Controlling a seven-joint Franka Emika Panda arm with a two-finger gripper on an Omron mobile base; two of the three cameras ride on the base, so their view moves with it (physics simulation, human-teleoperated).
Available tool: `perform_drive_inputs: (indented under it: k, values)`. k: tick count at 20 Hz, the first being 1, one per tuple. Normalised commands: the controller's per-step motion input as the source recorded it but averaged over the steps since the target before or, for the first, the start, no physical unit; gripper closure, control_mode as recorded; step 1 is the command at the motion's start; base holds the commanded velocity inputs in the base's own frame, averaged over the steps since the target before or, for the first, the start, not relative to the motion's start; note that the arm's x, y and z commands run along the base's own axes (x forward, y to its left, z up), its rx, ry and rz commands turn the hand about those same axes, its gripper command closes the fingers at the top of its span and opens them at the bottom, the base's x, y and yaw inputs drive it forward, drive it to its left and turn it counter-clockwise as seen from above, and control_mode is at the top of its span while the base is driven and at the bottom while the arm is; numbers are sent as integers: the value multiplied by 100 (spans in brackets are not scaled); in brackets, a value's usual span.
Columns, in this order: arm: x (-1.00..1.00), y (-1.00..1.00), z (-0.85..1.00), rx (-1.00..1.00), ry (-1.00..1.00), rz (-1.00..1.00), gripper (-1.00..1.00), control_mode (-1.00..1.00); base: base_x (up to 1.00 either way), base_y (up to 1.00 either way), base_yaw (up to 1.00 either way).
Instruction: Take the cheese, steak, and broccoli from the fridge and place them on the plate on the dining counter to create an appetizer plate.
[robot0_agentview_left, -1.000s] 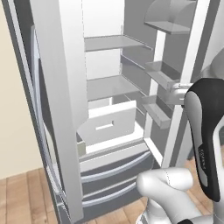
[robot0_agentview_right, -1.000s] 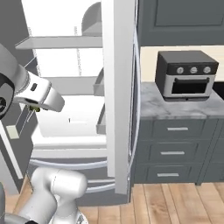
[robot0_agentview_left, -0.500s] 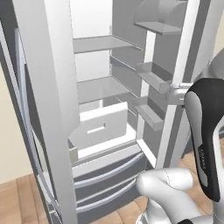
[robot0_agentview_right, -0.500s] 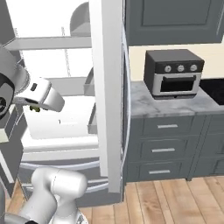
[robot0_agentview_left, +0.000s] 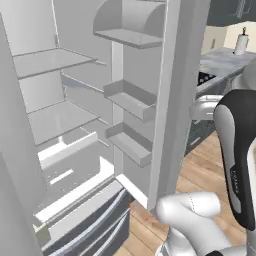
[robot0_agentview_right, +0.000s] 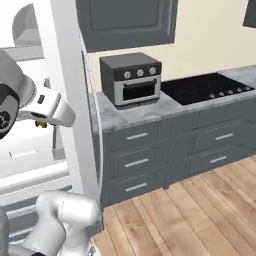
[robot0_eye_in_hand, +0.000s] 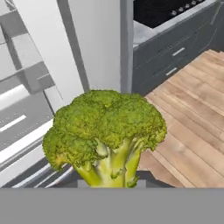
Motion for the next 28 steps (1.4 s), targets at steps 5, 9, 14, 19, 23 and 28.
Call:
perform_drive_inputs:
  k: [5, 9, 14, 19, 23, 28]
  values:
    - [0, 0, 0, 0, 0, 0, 100, 100, 0, 0, -93]
    - [0, 0, 0, 0, 0, 0, 100, 100, 1, -1, -90]
    - [0, 0, 0, 0, 0, 0, 100, 100, 63, 11, -80]
    - [0, 0, 0, 0, 0, 0, 100, 100, 100, 64, -51]
    - [0, 0, 0, 0, 0, 0, 100, 100, 100, 46, -41]
    - [0, 0, 0, 0, 0, 0, 100, 100, 100, 13, -26]
